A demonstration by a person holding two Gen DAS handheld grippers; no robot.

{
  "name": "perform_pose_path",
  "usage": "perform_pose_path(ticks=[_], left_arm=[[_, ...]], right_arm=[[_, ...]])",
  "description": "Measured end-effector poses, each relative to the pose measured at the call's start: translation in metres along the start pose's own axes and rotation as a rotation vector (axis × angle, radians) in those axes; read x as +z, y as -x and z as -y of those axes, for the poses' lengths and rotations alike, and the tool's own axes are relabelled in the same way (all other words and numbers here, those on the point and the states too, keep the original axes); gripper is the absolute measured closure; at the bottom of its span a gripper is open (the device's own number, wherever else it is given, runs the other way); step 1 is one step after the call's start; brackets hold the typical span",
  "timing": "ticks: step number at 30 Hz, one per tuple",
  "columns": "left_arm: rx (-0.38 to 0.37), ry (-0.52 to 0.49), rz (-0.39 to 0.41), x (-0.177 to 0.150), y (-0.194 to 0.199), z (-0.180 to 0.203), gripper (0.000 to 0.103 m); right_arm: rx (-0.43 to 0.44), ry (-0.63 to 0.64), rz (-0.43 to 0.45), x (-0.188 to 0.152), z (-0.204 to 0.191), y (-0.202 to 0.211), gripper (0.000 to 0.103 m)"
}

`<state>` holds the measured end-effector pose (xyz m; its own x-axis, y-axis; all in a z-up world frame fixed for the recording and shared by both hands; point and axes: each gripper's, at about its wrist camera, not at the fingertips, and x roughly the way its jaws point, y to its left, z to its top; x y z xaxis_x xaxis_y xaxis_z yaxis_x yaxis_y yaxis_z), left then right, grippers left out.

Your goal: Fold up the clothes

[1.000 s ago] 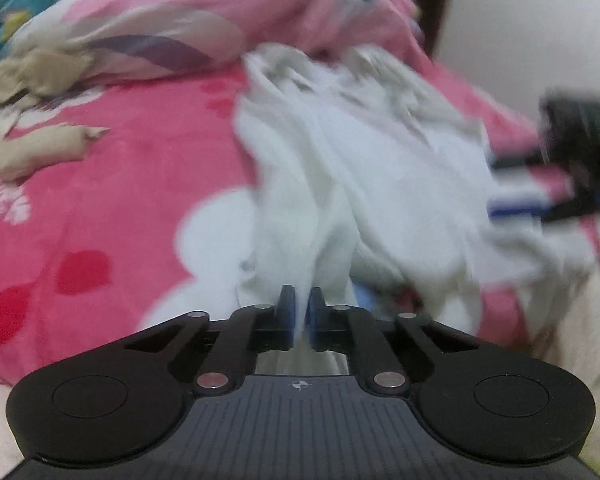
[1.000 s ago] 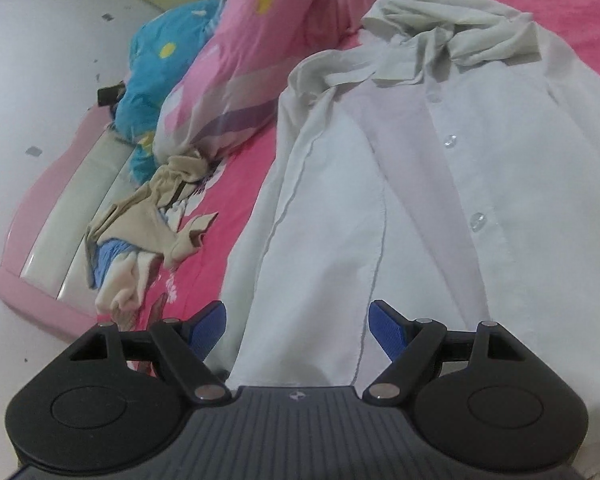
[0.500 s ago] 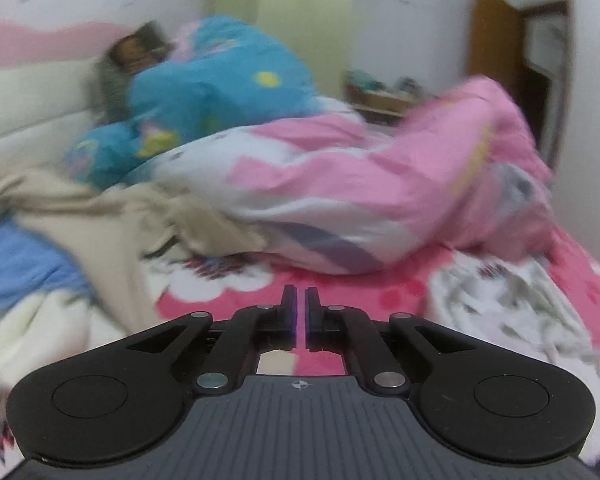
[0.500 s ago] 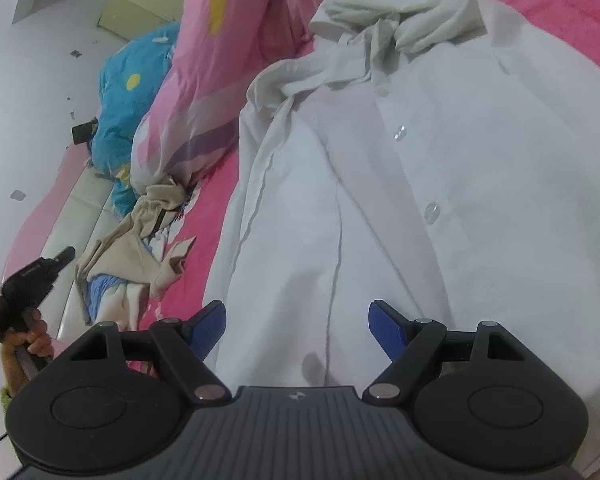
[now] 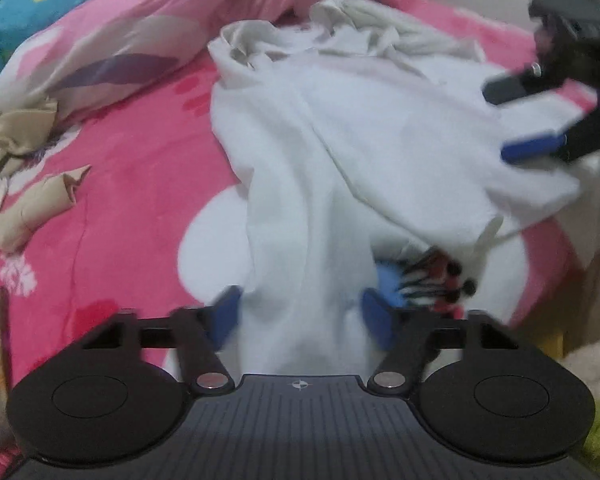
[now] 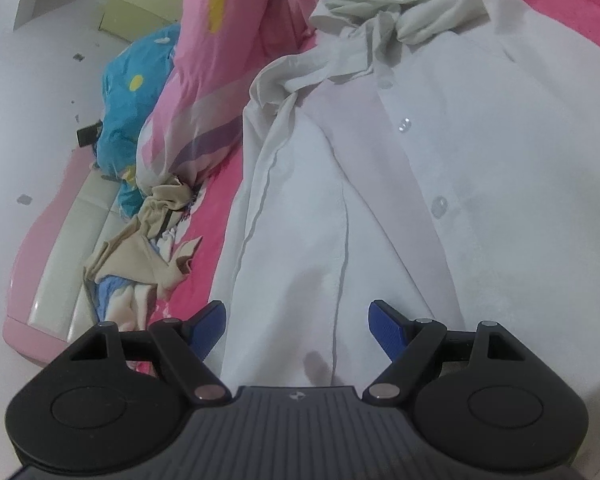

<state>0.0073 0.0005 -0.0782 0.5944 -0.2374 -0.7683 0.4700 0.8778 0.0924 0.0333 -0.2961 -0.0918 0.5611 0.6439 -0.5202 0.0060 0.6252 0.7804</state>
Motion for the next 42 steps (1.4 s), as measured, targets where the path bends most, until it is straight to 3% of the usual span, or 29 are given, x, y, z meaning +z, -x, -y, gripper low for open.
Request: perform_pose_path(ticks=[1, 4, 9, 15, 18, 19, 20, 21, 22, 25, 27, 32, 37, 42], left_arm=[[-0.014, 0.029, 0.006, 0.002, 0.004, -0.005, 0.079], [-0.014, 0.116, 0.008, 0.012, 0.010, -0.023, 0.097], [0.072, 0.210, 0.118, 0.041, 0.040, -0.069, 0.101], [0.393, 0.236, 0.311, 0.125, 0.071, -0.157, 0.101], [0.622, 0.269, 0.403, 0.172, 0.072, -0.206, 0.098], [0.697, 0.256, 0.405, 0.184, 0.062, -0.220, 0.091], [0.743, 0.252, 0.386, 0.193, 0.046, -0.234, 0.071], [0.765, 0.273, 0.349, 0.198, 0.029, -0.245, 0.058], [0.758, 0.304, 0.292, 0.201, 0.010, -0.254, 0.036], [0.658, 0.429, 0.123, 0.194, -0.033, -0.270, 0.034], [0.616, 0.477, 0.100, 0.181, -0.041, -0.268, 0.034], [0.658, 0.425, 0.118, 0.165, -0.017, -0.244, 0.028], [0.500, 0.380, 0.233, 0.156, 0.048, -0.207, 0.016], [0.311, 0.298, 0.308, 0.123, 0.099, -0.155, 0.011]], right_arm=[[0.003, -0.009, 0.003, -0.001, 0.002, 0.002, 0.021], [0.010, -0.036, 0.021, -0.004, 0.007, 0.007, 0.021], [0.026, -0.064, 0.037, -0.001, 0.014, 0.011, 0.021], [0.031, -0.073, 0.046, 0.002, 0.019, 0.009, 0.023], [0.039, -0.083, 0.054, 0.004, 0.023, 0.009, 0.023], [0.042, -0.086, 0.057, 0.004, 0.025, 0.009, 0.023], [0.044, -0.088, 0.060, 0.005, 0.026, 0.009, 0.023], [0.045, -0.088, 0.063, 0.006, 0.026, 0.009, 0.023], [0.046, -0.088, 0.064, 0.006, 0.027, 0.009, 0.023], [0.047, -0.081, 0.069, 0.007, 0.026, 0.010, 0.023], [0.047, -0.069, 0.076, 0.007, 0.025, 0.013, 0.023], [0.070, -0.040, 0.108, 0.006, 0.022, 0.025, 0.022], [0.094, 0.072, 0.126, -0.003, 0.003, 0.038, 0.022], [0.077, 0.399, 0.062, -0.028, -0.054, 0.024, 0.023]])
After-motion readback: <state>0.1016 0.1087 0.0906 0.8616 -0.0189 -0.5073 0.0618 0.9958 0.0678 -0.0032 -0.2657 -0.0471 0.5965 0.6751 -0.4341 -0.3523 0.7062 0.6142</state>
